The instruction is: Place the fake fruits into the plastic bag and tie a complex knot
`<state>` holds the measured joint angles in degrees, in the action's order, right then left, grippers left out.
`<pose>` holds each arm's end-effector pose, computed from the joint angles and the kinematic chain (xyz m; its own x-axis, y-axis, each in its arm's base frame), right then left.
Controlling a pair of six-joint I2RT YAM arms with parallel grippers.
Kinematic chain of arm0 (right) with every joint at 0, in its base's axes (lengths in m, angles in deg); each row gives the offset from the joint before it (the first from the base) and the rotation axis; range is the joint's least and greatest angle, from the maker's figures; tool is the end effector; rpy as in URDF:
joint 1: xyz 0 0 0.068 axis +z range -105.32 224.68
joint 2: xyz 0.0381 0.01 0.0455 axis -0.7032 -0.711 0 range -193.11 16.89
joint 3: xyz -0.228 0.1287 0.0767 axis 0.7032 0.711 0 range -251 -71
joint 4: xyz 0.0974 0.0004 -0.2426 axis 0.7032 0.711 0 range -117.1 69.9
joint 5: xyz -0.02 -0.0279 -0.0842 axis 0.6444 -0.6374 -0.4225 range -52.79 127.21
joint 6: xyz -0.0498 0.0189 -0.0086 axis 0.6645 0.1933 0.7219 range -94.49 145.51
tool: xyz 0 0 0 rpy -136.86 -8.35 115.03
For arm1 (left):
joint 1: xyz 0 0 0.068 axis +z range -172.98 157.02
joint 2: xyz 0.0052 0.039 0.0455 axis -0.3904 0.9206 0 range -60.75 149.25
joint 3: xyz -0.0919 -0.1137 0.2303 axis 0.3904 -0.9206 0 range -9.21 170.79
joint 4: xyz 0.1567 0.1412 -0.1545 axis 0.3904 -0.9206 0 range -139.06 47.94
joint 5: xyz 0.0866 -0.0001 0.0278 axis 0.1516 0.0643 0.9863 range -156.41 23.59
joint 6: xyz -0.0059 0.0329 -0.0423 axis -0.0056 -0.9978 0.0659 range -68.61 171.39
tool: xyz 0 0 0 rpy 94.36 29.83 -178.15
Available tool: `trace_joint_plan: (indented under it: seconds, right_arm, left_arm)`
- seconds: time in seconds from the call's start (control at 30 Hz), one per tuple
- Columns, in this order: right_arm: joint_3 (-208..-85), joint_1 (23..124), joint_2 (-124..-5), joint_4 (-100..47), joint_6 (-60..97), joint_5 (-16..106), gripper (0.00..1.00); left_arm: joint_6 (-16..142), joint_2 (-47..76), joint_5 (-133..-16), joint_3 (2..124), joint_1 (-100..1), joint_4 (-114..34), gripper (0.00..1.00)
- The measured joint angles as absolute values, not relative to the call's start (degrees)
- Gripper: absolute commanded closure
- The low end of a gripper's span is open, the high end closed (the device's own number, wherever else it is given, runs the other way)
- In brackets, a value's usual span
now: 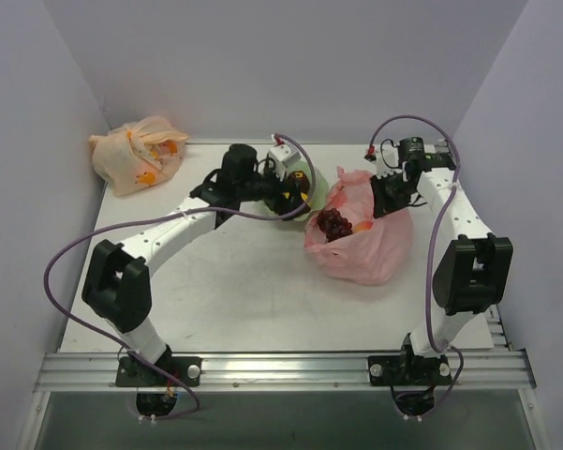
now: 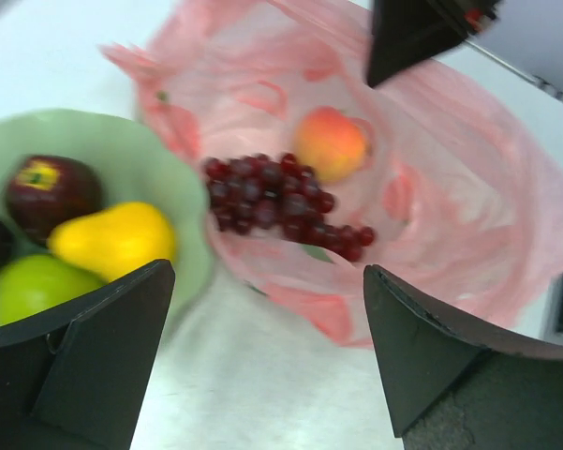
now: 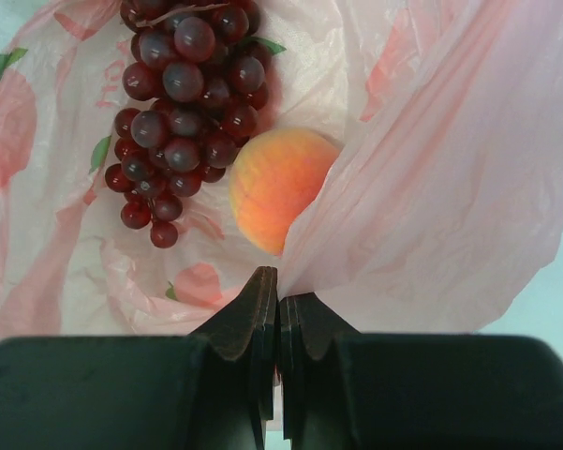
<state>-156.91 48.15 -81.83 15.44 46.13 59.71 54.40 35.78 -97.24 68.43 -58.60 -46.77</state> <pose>0.3715 0.0361 0.2906 -0.6724 -0.3666 -0.6430 -0.5448 0.8332 0.0946 0.3121 -0.2461 0.3114 -0.3712 0.2106 -0.9044 0.8636 0.4361 -0.2529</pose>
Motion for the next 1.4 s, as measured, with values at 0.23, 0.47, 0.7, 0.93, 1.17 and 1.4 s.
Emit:
trace_joint_plan:
  seconds: [0.23,0.47,0.7,0.93,1.17,1.4]
  right_arm:
    - [-156.91,49.18,-81.83,15.03,47.55,59.23,1.00]
    - [-156.89,49.81,-81.83,14.81,50.22,57.41,1.00]
    - [-156.73,50.36,-81.80,14.59,52.10,55.71,1.00]
    - [-155.71,50.38,-81.70,14.44,52.64,55.18,1.00]
    - [-155.71,50.40,-81.61,14.44,52.64,54.99,1.00]
    - [-155.71,50.40,-81.61,14.44,52.64,55.01,1.00]
  left_arm:
    - [45.53,44.33,-94.75,79.67,-49.57,-50.09,0.05]
    - [36.02,56.41,-93.76,87.82,-47.21,-59.14,0.05]
    - [29.83,60.52,-92.67,89.79,-47.43,-63.38,0.05]
    - [26.86,63.58,-90.88,91.95,-47.43,-63.82,0.05]
    - [26.18,65.86,-90.53,92.24,-47.60,-63.82,0.04]
    - [26.44,67.32,-90.22,92.54,-48.02,-63.84,0.18]
